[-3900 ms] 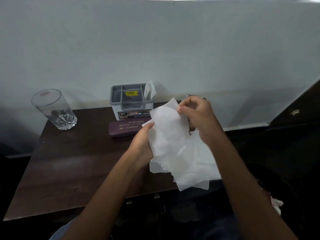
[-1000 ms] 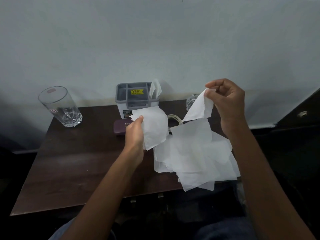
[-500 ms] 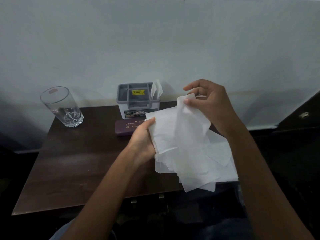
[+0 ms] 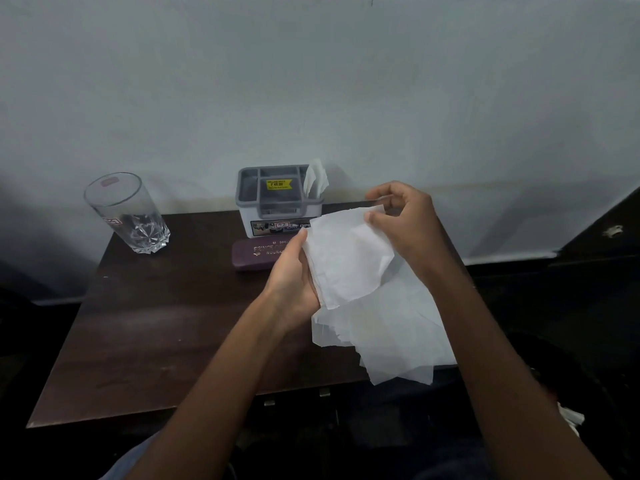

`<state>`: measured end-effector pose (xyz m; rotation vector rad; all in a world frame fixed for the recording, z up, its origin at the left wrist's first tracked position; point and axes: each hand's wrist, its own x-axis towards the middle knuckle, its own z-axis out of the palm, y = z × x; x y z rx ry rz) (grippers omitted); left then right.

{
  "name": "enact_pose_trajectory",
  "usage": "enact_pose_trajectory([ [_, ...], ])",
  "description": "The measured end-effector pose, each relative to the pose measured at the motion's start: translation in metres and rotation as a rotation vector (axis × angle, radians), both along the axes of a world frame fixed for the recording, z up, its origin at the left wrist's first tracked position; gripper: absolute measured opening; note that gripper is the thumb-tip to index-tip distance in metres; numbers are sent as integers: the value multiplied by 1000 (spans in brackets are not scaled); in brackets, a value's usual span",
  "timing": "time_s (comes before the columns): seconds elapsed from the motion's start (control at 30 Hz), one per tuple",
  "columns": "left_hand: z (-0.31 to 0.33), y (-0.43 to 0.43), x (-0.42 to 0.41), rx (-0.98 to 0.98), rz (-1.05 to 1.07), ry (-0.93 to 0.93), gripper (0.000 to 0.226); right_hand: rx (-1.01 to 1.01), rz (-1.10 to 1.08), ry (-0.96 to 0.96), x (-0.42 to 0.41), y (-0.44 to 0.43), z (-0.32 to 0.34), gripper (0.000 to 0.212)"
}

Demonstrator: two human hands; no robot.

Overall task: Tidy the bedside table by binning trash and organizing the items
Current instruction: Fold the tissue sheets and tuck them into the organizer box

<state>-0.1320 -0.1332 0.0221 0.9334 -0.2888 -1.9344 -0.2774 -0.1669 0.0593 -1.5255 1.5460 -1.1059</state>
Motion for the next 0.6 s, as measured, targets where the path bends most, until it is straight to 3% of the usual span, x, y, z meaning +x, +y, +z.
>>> enact_pose_trajectory([
  [0.37, 2, 1, 1, -99, -112, 8, 58, -47, 56, 73, 7, -2, -8, 20],
  [0.53, -4, 1, 1, -138, -108, -177, 18, -48, 61, 107, 6, -5, -11, 21],
  [0.6, -6, 1, 2, -166, -97, -278, 19, -31, 81, 90, 2, -5, -11, 23],
])
